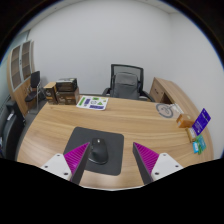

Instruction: Arrange mouse

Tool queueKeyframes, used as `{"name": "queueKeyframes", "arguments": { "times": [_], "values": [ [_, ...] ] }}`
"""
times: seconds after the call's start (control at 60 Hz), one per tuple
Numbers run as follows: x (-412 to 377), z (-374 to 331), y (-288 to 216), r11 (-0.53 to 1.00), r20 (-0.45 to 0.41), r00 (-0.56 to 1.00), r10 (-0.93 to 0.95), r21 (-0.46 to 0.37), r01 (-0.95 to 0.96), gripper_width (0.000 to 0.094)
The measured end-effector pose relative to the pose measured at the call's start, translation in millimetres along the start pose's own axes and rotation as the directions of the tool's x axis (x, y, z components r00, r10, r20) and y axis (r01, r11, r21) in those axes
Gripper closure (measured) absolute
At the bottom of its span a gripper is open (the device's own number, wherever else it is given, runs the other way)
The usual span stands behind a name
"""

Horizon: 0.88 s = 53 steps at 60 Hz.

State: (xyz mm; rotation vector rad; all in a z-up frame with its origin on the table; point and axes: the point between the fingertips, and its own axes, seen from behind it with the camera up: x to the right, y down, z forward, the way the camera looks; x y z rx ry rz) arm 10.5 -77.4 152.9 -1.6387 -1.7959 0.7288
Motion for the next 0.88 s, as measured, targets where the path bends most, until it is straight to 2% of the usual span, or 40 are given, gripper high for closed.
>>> {"name": "queueKeyframes", "arguments": {
  "times": [0.2, 0.383, 0.667, 0.883],
  "values": [
    [40.8, -125.7, 4.6, 1.0, -0.014, 1.0, 0.025, 0.02, -0.024, 0.0073],
    [80.1, -200.8, 32.8, 0.997, -0.063, 0.996, 0.06, 0.045, -0.057, 0.0076],
    [114.7, -258.5, 74.2, 0.993, -0.093, 0.99, 0.108, 0.067, -0.102, 0.0075],
    [126.4, -282.7, 100.4, 0.994, -0.074, 0.993, 0.096, 0.062, -0.092, 0.0076]
  ]
}}
